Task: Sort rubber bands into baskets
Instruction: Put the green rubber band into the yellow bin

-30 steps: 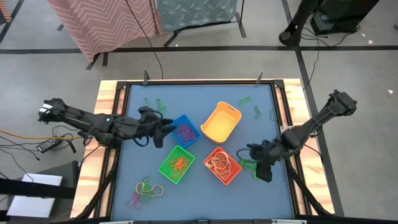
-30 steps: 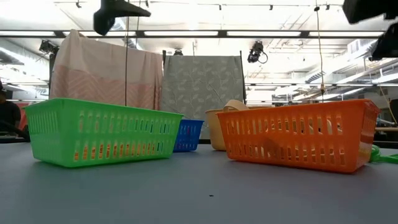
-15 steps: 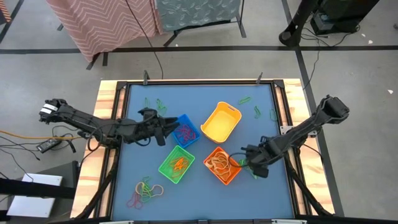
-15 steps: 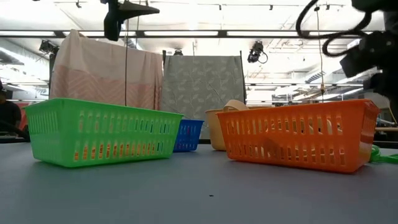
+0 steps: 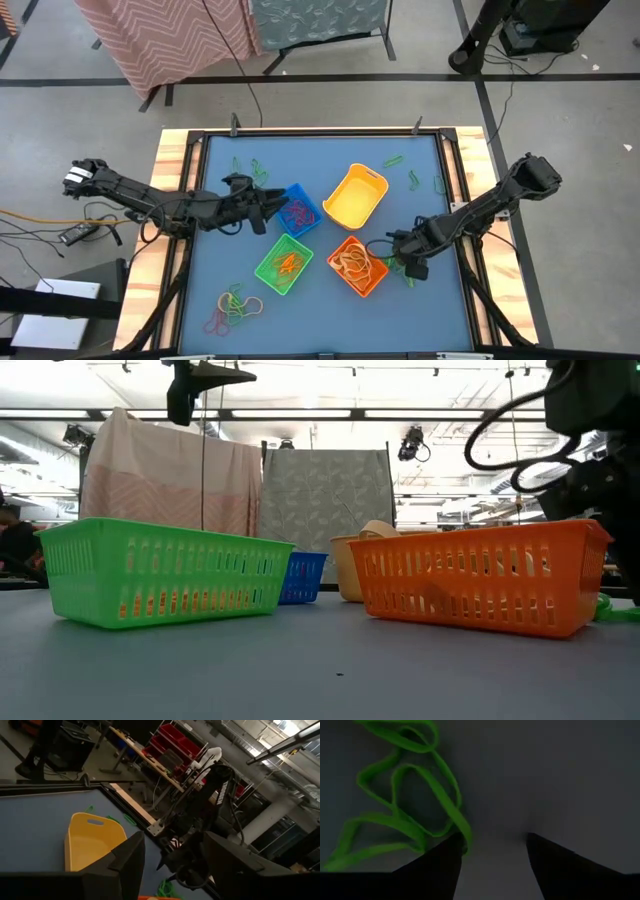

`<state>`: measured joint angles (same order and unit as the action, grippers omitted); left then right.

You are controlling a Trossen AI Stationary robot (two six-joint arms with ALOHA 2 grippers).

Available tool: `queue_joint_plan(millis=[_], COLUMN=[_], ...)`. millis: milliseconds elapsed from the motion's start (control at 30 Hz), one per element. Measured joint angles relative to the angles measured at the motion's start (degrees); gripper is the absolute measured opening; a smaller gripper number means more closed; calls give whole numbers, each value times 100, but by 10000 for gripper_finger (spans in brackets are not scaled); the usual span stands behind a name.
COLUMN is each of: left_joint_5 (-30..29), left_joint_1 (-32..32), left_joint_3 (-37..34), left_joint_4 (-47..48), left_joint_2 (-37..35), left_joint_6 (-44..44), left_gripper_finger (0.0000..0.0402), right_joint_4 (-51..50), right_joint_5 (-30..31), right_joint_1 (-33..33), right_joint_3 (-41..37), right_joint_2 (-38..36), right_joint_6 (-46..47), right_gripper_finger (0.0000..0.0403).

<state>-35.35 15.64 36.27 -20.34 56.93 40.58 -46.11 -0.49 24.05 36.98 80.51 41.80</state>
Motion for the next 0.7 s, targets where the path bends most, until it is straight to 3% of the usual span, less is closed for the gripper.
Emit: queue_joint_plan(millis=[167,400,500,700], left_joint_5=[0,0,0,0], left_joint_1=[0,0,0,0], left_joint_3=[0,0,0,2], left_joint_4=[0,0,0,-4], left_joint_2=[0,0,0,0], left_joint_6=[0,-2,-5,-151], left_gripper_finger=[206,206,206,206], right_joint_4=[124,-204,-992,-2840], right_joint_5=[-51,-136,-156,428], right_joint_1=[-23,-8,25,116], right_joint_3=[-126,155,486,1162], right_joint_2=[-22,-52,-268,-1016], right_joint_6=[-4,-122,-216,-53], right_gripper_finger=[190,20,14,6])
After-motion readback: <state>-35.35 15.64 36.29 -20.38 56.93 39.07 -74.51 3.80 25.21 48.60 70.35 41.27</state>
